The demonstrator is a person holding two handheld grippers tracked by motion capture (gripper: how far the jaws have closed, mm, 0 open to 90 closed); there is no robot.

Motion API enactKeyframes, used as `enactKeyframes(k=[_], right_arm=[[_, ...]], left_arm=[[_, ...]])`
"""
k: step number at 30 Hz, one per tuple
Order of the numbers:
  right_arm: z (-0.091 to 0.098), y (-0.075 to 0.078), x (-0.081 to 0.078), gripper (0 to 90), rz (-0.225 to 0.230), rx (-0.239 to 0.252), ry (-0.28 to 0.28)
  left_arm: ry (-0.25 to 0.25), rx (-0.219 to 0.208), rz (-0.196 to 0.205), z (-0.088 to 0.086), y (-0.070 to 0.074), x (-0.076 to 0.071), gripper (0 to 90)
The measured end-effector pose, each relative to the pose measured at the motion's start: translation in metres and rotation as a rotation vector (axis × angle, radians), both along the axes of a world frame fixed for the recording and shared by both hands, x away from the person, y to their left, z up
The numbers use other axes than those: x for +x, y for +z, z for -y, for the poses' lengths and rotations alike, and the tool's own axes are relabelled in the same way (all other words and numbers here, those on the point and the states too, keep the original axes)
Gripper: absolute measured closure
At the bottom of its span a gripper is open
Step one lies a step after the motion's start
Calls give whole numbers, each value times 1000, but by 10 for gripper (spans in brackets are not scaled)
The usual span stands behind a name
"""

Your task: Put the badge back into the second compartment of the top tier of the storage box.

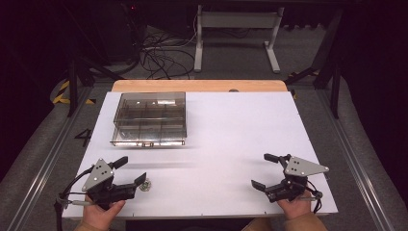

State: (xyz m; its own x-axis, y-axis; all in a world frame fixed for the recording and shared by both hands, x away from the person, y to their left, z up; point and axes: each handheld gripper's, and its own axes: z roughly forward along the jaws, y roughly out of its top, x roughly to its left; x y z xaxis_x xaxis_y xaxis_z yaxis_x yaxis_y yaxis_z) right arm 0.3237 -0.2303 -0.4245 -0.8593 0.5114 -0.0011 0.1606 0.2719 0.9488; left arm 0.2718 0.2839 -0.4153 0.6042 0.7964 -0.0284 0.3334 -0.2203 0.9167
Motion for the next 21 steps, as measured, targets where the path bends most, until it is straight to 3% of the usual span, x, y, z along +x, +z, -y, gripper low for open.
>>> enactKeyframes(k=[14, 21], right_arm=[[0, -1, 1, 22, -7, -4, 0], [-1, -2, 2, 22, -11, -4, 0]], left_arm=[[0, -14, -45, 5, -1, 14, 172], [-4, 1, -56, 8, -2, 19, 173]])
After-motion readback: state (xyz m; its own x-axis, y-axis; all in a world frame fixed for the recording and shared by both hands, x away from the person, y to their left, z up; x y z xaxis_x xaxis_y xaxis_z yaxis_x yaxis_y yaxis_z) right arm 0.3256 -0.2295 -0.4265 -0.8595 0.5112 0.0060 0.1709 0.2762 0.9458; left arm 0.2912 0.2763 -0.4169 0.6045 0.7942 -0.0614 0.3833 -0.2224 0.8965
